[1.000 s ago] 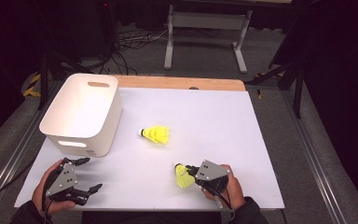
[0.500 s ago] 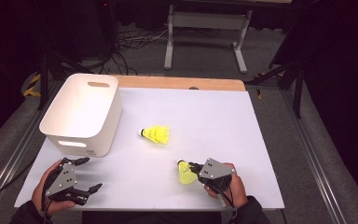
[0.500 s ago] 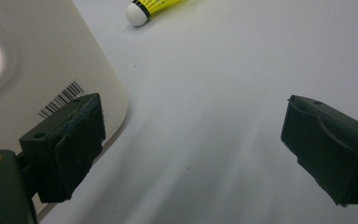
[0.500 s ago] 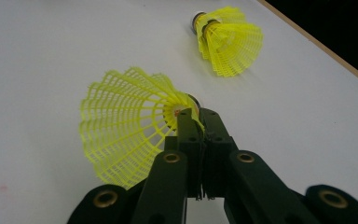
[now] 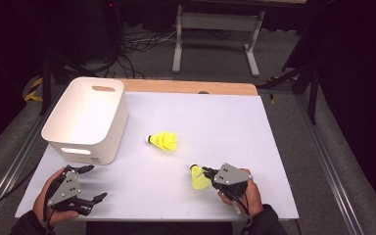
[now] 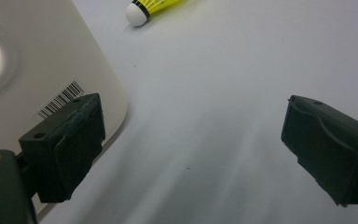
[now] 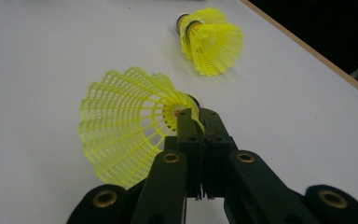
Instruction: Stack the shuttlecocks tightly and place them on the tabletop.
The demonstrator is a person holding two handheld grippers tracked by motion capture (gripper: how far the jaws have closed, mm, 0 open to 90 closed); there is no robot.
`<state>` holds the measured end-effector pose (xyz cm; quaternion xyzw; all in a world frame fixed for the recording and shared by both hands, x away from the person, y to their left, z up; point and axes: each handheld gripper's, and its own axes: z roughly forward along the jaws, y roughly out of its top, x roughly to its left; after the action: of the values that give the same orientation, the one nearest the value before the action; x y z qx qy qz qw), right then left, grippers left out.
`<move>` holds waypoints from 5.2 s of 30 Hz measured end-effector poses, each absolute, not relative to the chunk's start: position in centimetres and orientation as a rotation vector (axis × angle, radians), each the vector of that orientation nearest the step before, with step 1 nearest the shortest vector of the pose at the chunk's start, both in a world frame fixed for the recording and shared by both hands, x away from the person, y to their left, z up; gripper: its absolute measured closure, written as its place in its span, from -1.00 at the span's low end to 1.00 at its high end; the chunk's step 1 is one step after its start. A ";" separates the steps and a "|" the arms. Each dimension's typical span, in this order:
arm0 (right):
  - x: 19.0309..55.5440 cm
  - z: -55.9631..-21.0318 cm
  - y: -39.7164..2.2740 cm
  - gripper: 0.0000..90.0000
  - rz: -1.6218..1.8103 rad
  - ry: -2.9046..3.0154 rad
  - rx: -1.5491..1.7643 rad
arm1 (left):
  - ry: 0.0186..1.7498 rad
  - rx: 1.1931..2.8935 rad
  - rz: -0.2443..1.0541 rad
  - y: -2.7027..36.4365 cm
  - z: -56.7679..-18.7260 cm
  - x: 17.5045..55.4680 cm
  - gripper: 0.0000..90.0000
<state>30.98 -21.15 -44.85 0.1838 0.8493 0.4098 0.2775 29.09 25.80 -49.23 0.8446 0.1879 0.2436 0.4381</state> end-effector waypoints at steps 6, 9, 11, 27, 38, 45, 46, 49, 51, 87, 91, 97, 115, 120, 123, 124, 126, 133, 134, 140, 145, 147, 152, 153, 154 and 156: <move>31.5 -44.8 -21.8 0.97 1.105 2.266 0.493 | 0.469 2.100 0.604 25.8 -49.2 29.1 -0.85; 32.1 -44.7 -22.2 0.97 1.104 2.260 0.498 | 0.467 2.102 0.604 25.7 -49.3 29.1 -0.85; 32.5 -44.6 -22.4 0.97 1.111 2.259 0.497 | 0.467 2.103 0.604 25.7 -49.3 29.1 -0.85; 36.9 -44.4 -21.9 0.97 1.126 2.295 0.427 | 0.469 2.105 0.605 25.7 -49.3 29.1 -0.85; 39.6 -44.5 -19.0 0.97 1.152 2.347 0.349 | 0.467 2.108 0.605 25.7 -49.3 29.2 -0.84; 41.0 -44.6 -17.8 0.97 1.174 2.358 0.351 | 0.465 2.109 0.601 25.7 -49.3 29.2 -0.84; 41.1 -44.7 -17.6 0.97 1.171 2.361 0.351 | 0.461 2.113 0.606 25.8 -49.3 29.2 -0.84; 41.5 -45.0 -17.2 0.97 1.173 2.375 0.350 | 0.462 2.113 0.595 25.7 -49.4 29.2 -0.84; 41.8 -45.2 -16.9 0.96 1.163 2.387 0.351 | 0.461 2.113 0.595 25.7 -49.4 29.2 -0.84; 38.2 -43.9 -18.9 0.09 1.108 2.352 0.569 | 0.450 2.111 0.606 25.9 -49.2 29.1 -0.84; 36.5 -43.6 -18.5 0.10 1.137 2.361 0.520 | 0.451 2.107 0.600 25.8 -49.2 29.0 -0.84; 35.8 -44.9 -17.0 0.02 1.076 2.430 0.518 | 0.449 2.115 0.600 25.7 -49.2 29.0 -0.84; 38.6 -47.2 -14.1 0.36 1.016 2.423 0.732 | 0.445 2.123 0.598 25.5 -49.4 29.1 -0.84; 38.6 -47.0 -14.0 0.78 0.994 2.399 0.735 | 0.453 2.111 0.587 25.6 -49.4 29.1 -0.84; 38.6 -46.8 -14.2 0.99 0.988 2.380 0.734 | 0.450 2.114 0.586 25.6 -49.4 29.1 -0.84; 38.6 -46.7 -14.3 0.99 0.979 2.377 0.736 | 0.445 2.117 0.592 25.6 -49.4 29.2 -0.84; 38.7 -46.7 -14.3 1.00 0.976 2.374 0.738 | 0.450 2.117 0.589 25.6 -49.4 29.1 -0.84; 38.6 -46.0 -15.1 1.00 1.010 2.331 0.731 | 0.449 2.117 0.584 25.6 -49.5 29.1 -0.84; 38.6 -45.9 -15.3 1.00 1.021 2.327 0.728 | 0.448 2.114 0.581 25.6 -49.4 29.1 -0.84; 38.9 -45.8 -15.3 1.00 1.048 2.343 0.700 | 0.446 2.118 0.579 25.5 -49.4 29.1 -0.84; 39.4 -45.6 -15.1 1.00 1.074 2.348 0.671 | 0.448 2.121 0.573 25.5 -49.5 29.1 -0.84; 39.5 -45.6 -15.1 1.00 1.076 2.351 0.665 | 0.448 2.121 0.573 25.5 -49.5 29.1 -0.85; 40.2 -45.7 -14.7 1.00 1.113 2.371 0.635 | 0.454 2.118 0.575 25.5 -49.5 29.1 -0.84; 40.3 -45.7 -14.5 1.00 1.111 2.376 0.630 | 0.454 2.115 0.575 25.5 -49.5 29.1 -0.84; 40.4 -45.7 -14.4 1.00 1.112 2.378 0.622 | 0.452 2.115 0.576 25.6 -49.5 29.2 -0.84; 40.5 -45.7 -14.4 1.00 1.113 2.381 0.618 | 0.451 2.113 0.574 25.6 -49.5 29.2 -0.84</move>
<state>40.45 -14.37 -45.75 0.2234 0.8605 0.4022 0.2190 29.17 25.57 -49.52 0.8498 0.1816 0.2310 0.4377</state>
